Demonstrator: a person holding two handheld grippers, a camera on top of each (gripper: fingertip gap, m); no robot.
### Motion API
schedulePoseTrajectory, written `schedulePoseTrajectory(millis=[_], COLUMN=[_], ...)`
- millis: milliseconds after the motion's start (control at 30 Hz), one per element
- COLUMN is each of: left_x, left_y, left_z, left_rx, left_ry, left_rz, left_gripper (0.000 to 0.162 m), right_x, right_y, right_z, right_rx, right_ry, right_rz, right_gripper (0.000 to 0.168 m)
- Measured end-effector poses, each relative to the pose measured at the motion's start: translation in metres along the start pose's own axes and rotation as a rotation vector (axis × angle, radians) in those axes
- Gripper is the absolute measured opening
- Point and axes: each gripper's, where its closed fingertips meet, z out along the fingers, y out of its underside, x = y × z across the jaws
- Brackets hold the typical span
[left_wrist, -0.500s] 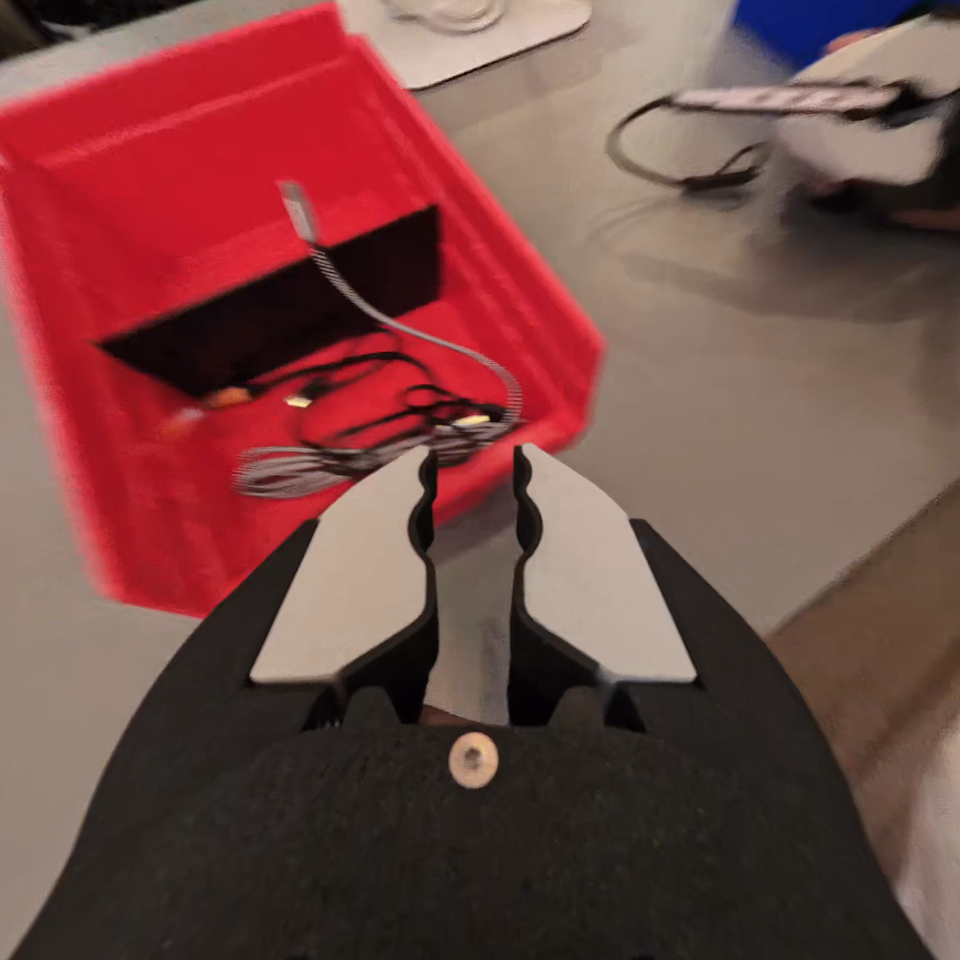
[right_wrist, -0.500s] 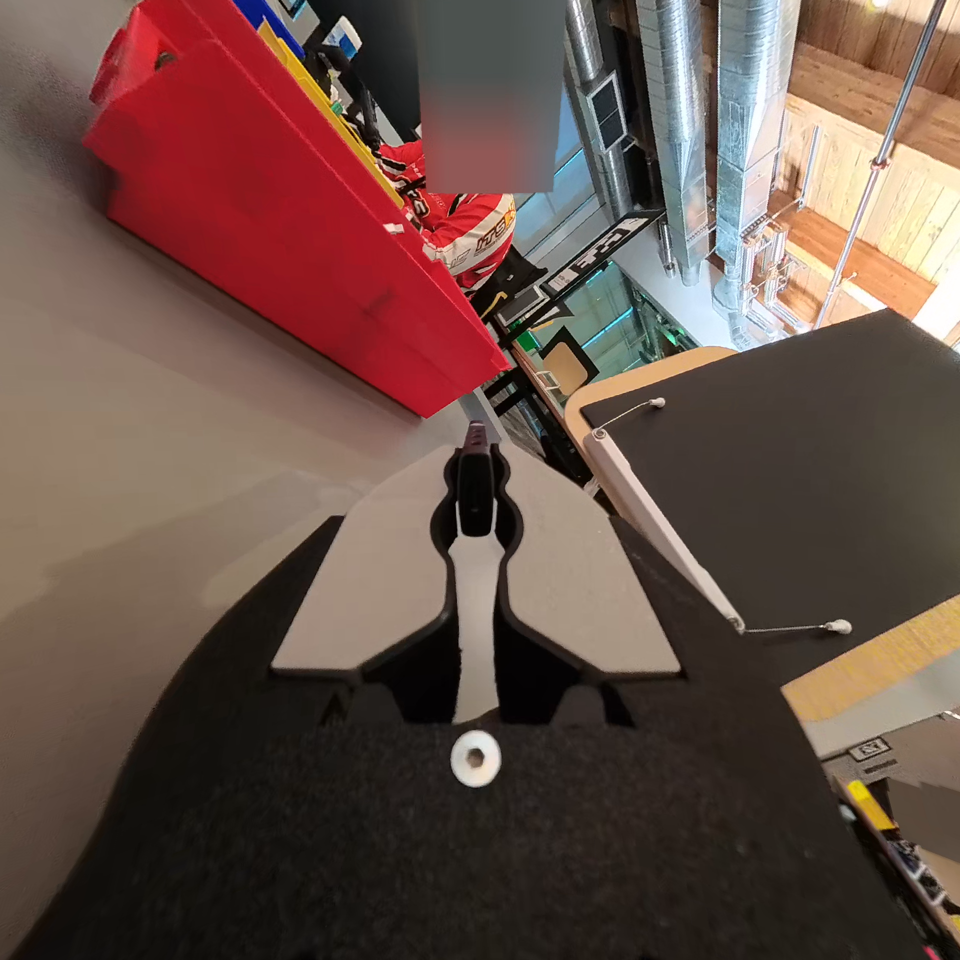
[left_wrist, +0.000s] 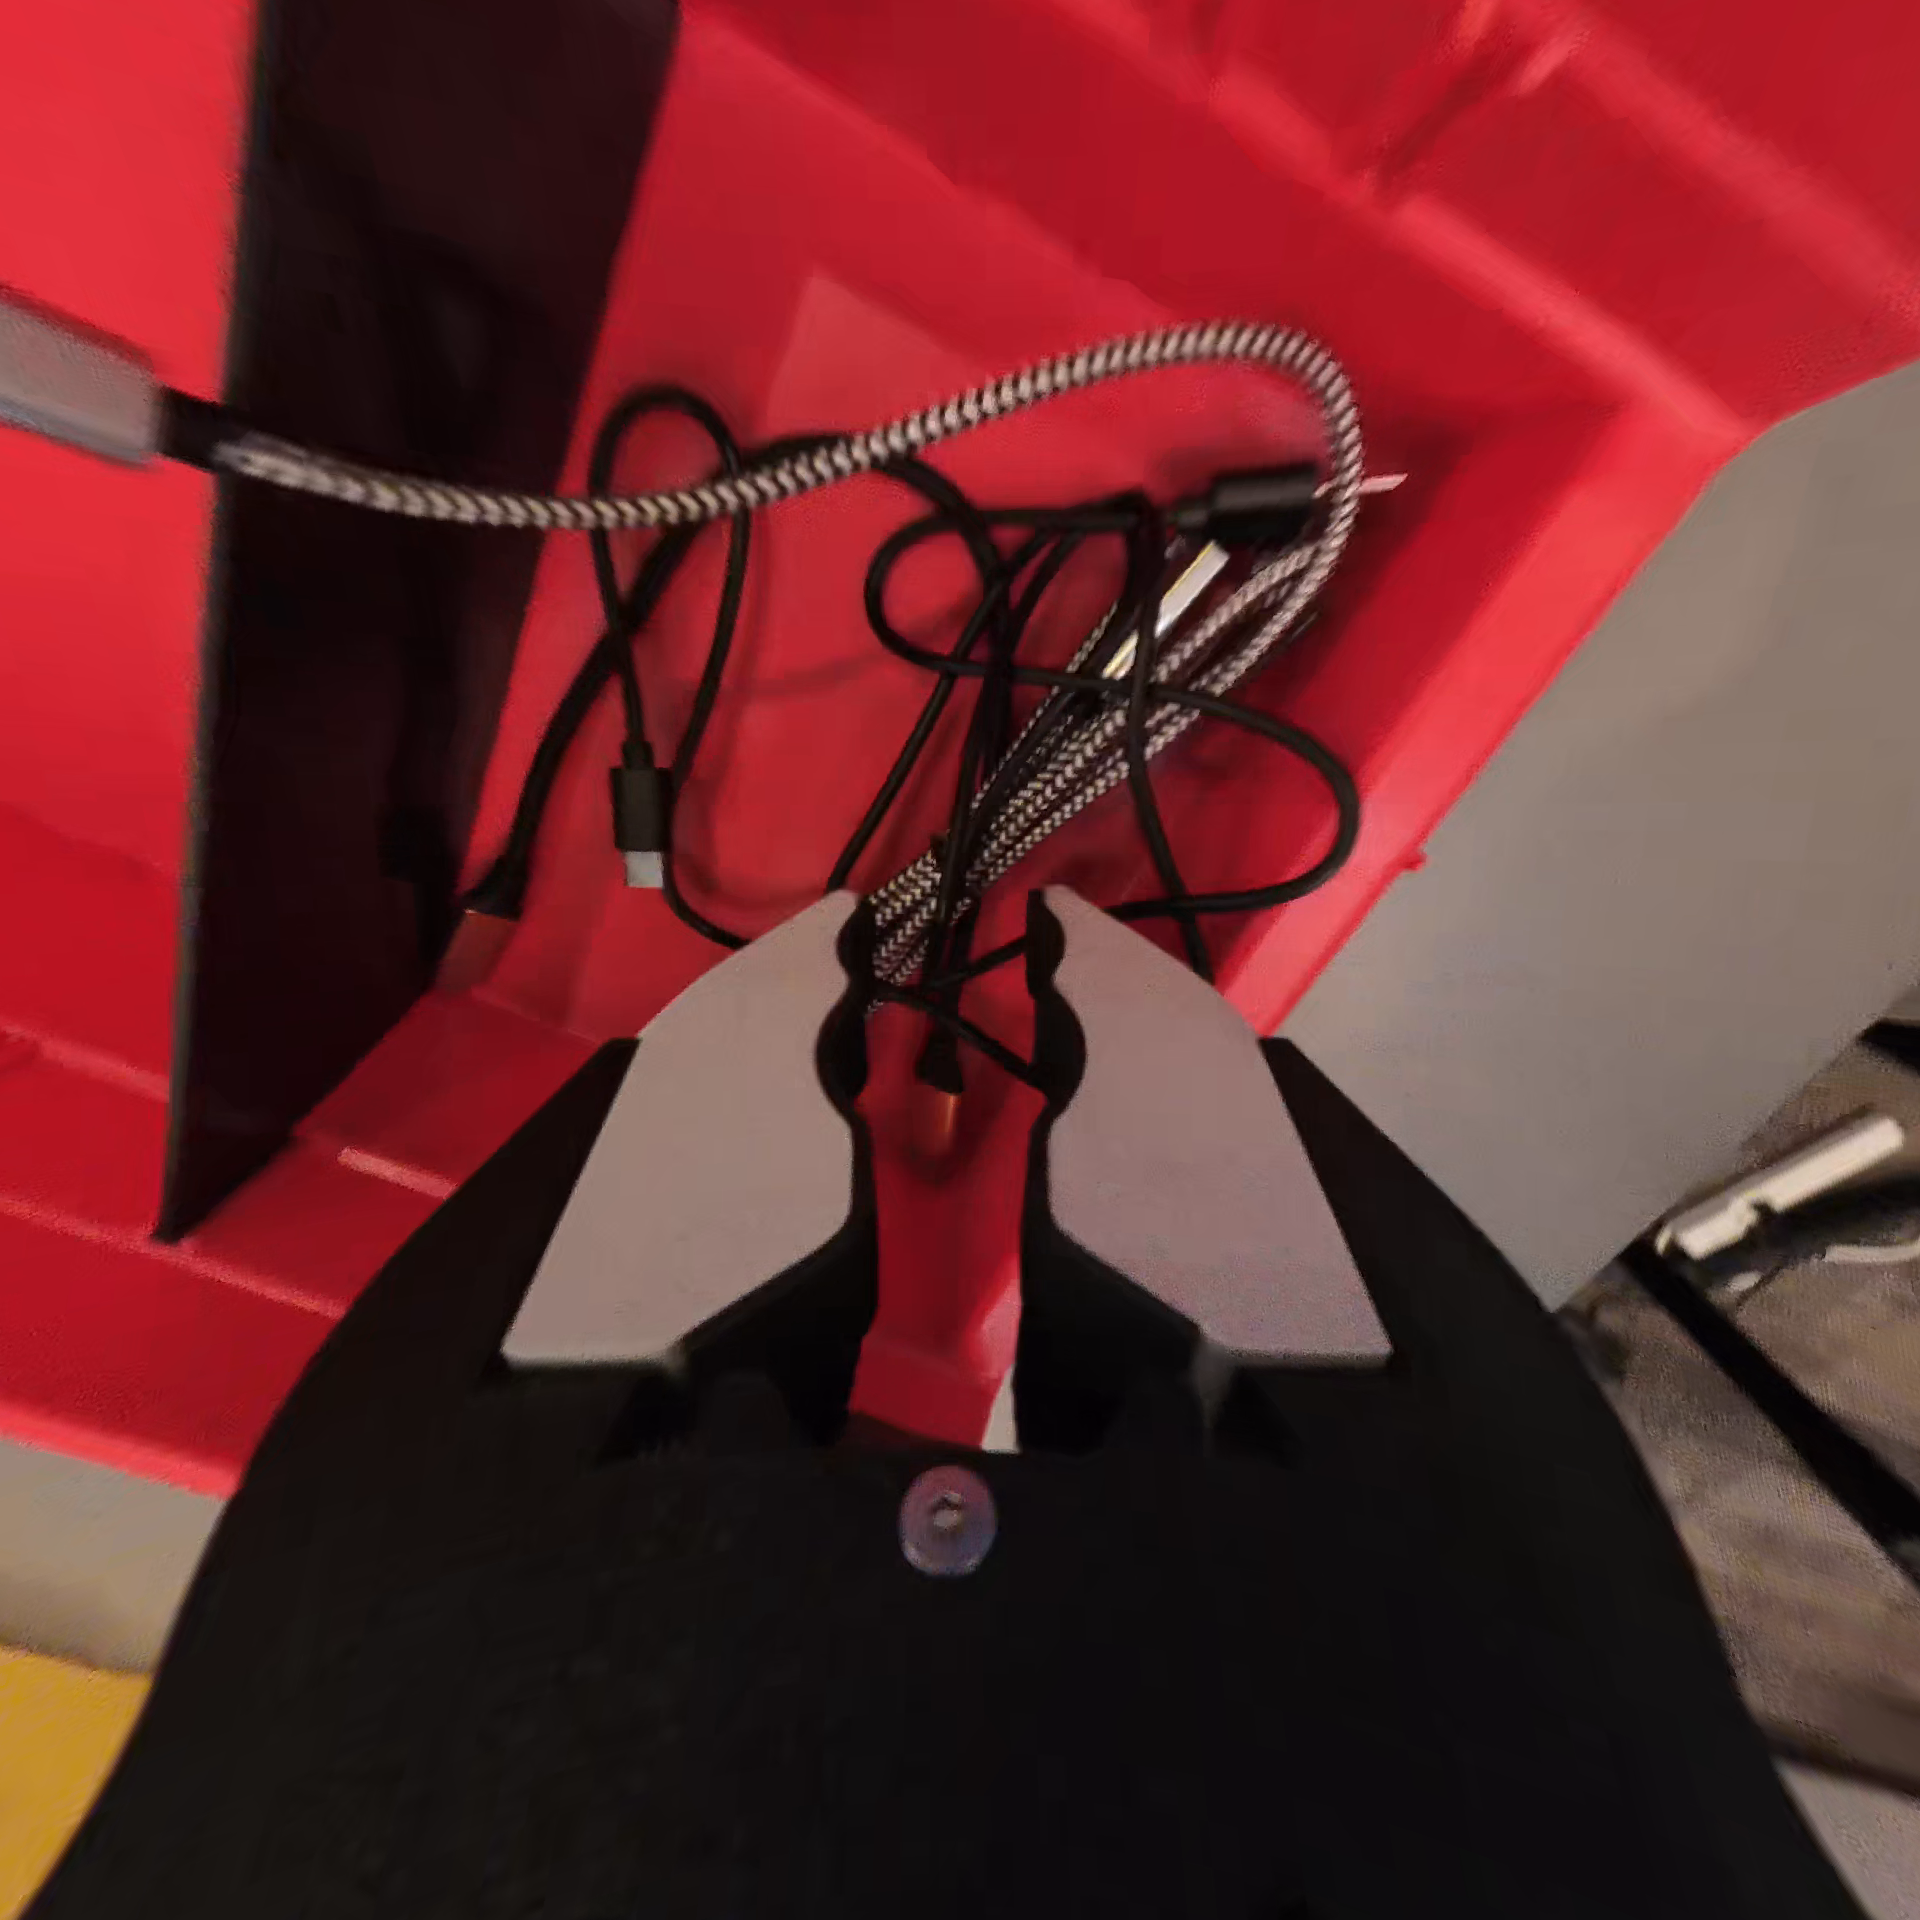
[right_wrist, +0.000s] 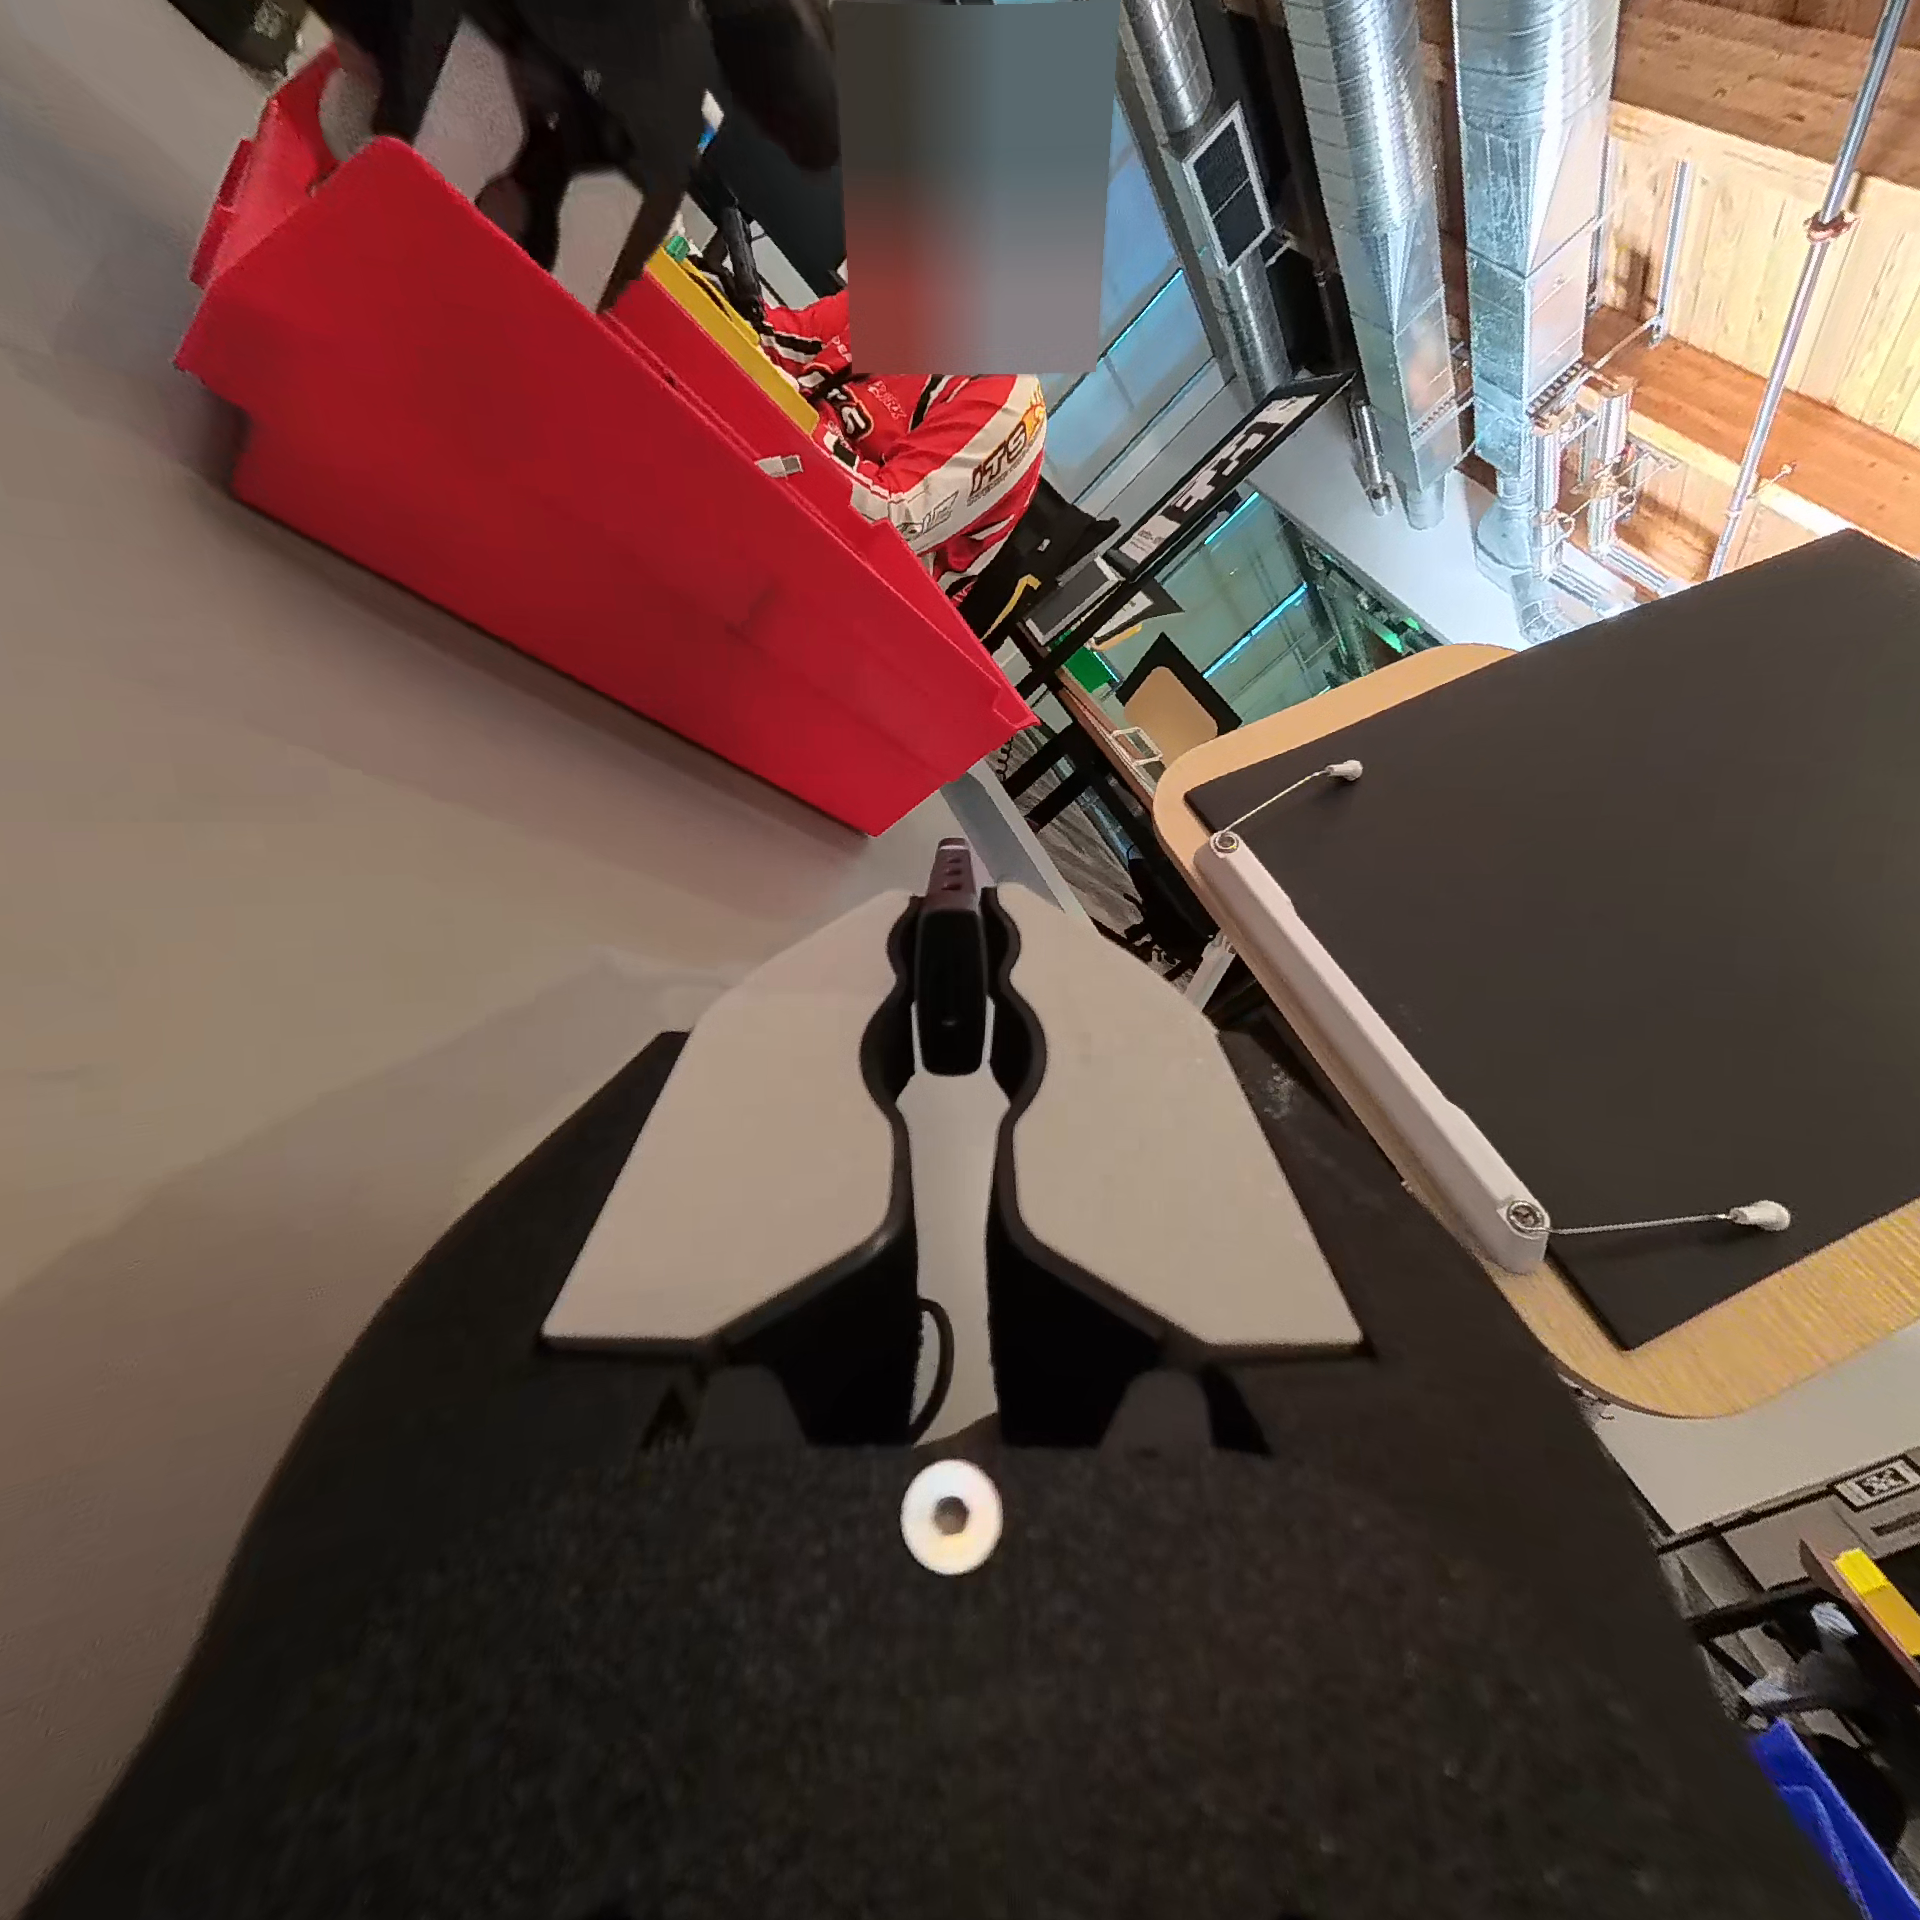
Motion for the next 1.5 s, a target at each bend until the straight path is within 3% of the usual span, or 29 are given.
schedulePoseTrajectory(millis=[33, 67, 300, 567, 667, 800, 867, 967, 1000, 1100, 1233, 1333, 1500], left_x=[0.001, 0.000, -0.014, -0.050, -0.030, 0.044, 0.096, 0.174, 0.194, 0.204, 0.178, 0.156, 0.163], left_y=[0.004, 0.005, 0.012, -0.007, -0.033, -0.099, -0.132, -0.178, -0.191, -0.210, -0.203, -0.185, -0.155], left_z=[0.004, 0.004, -0.069, -0.183, -0.207, -0.225, -0.220, -0.177, -0.152, -0.072, -0.013, -0.011, 0.004], left_rx=[-0.037, -0.048, 0.000, 0.206, 0.366, 0.692, 0.838, 1.012, 1.028, 0.895, 0.719, 0.632, 0.576], left_ry=[0.008, 0.001, -0.199, -0.609, -0.654, -0.682, -0.675, -0.432, -0.348, -0.351, -0.402, -0.467, -0.276], left_rz=[0.015, 0.028, 0.053, -0.061, -0.057, 0.042, 0.122, 0.066, 0.035, -0.063, -0.179, -0.210, -0.480], left_gripper=[0.007, 0.002, 0.001, 0.002, 0.001, 0.001, 0.001, 0.001, 0.001, 0.002, 0.002, 0.002, 0.003], right_x=[0.000, 0.001, 0.004, 0.008, 0.012, 0.023, 0.030, 0.039, 0.042, 0.050, 0.055, 0.055, 0.050], right_y=[0.000, 0.000, 0.001, 0.001, 0.000, 0.003, 0.005, 0.009, 0.010, 0.012, 0.016, 0.016, 0.014], right_z=[0.000, 0.000, 0.000, -0.002, -0.004, -0.007, -0.007, -0.010, -0.011, -0.013, -0.016, -0.016, -0.014], right_rx=[0.000, -0.001, -0.001, -0.002, 0.004, 0.010, 0.011, 0.015, 0.016, 0.029, 0.028, 0.028, 0.024], right_ry=[0.000, 0.001, 0.009, 0.030, 0.046, 0.077, 0.094, 0.116, 0.123, 0.139, 0.147, 0.144, 0.125], right_rz=[0.003, 0.005, 0.023, 0.028, 0.042, 0.111, 0.152, 0.213, 0.233, 0.299, 0.335, 0.334, 0.312], right_gripper=[0.009, 0.009, 0.009, 0.009, 0.009, 0.009, 0.009, 0.009, 0.009, 0.009, 0.009, 0.009, 0.009])
